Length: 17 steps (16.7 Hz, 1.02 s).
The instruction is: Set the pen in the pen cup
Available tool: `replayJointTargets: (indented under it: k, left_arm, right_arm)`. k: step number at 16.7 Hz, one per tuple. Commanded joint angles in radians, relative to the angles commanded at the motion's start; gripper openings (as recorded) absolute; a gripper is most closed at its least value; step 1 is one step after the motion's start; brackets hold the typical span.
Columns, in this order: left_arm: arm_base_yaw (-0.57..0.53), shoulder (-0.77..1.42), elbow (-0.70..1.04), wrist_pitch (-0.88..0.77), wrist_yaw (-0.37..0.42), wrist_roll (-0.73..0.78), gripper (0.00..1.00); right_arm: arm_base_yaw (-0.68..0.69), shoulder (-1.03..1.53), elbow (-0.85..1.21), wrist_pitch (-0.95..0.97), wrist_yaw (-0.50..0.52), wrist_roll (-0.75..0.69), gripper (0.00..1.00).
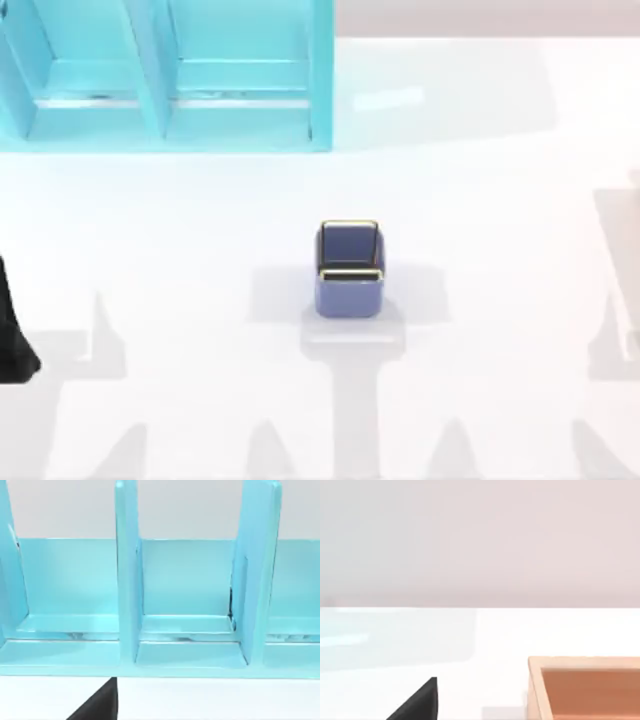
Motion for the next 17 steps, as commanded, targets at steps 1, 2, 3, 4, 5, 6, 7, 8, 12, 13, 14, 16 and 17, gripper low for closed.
replayJointTargets:
  k: [1, 2, 3, 4, 5, 6, 7, 8, 12, 13, 14, 16, 17]
  left_arm:
    - [0.0, 0.0, 0.0, 0.0, 0.0, 0.0, 1.0]
    - [0.0, 0.0, 0.0, 0.0, 0.0, 0.0, 1.0]
    - [0.006, 0.01, 0.008, -0.005, 0.004, -0.002, 1.0]
    - [0.02, 0.031, 0.026, -0.016, 0.013, -0.005, 1.0]
    - [0.039, 0.062, 0.052, -0.032, 0.026, -0.01, 1.0]
    - [0.064, 0.104, 0.085, -0.052, 0.042, -0.015, 1.0]
    - [0.094, 0.156, 0.125, -0.076, 0.062, -0.022, 1.0]
    - [0.127, 0.219, 0.17, -0.104, 0.084, -0.029, 1.0]
    - [0.293, 0.572, 0.386, -0.245, 0.195, -0.065, 1.0]
    - [0.339, 0.678, 0.445, -0.285, 0.225, -0.076, 1.0]
    - [0.386, 0.787, 0.505, -0.327, 0.256, -0.086, 1.0]
    - [0.48, 1.004, 0.623, -0.411, 0.318, -0.108, 1.0]
    - [0.526, 1.108, 0.682, -0.453, 0.348, -0.118, 1.0]
  right_arm:
    - [0.0, 0.0, 0.0, 0.0, 0.0, 0.0, 1.0]
    - [0.0, 0.0, 0.0, 0.0, 0.0, 0.0, 1.0]
    - [0.0, 0.0, 0.0, 0.0, 0.0, 0.0, 1.0]
    - [0.0, 0.0, 0.0, 0.0, 0.0, 0.0, 1.0]
    - [0.0, 0.0, 0.0, 0.0, 0.0, 0.0, 1.0]
    - [0.0, 0.0, 0.0, 0.0, 0.0, 0.0, 1.0]
    - [0.0, 0.0, 0.0, 0.0, 0.0, 0.0, 1.0]
    - [0.0, 0.0, 0.0, 0.0, 0.0, 0.0, 1.0]
    - [0.0, 0.0, 0.0, 0.0, 0.0, 0.0, 1.0]
    - [0.0, 0.0, 0.0, 0.0, 0.0, 0.0, 1.0]
    - [0.0, 0.0, 0.0, 0.0, 0.0, 0.0, 1.0]
    - [0.0, 0.0, 0.0, 0.0, 0.0, 0.0, 1.0]
    - [0.0, 0.0, 0.0, 0.0, 0.0, 0.0, 1.0]
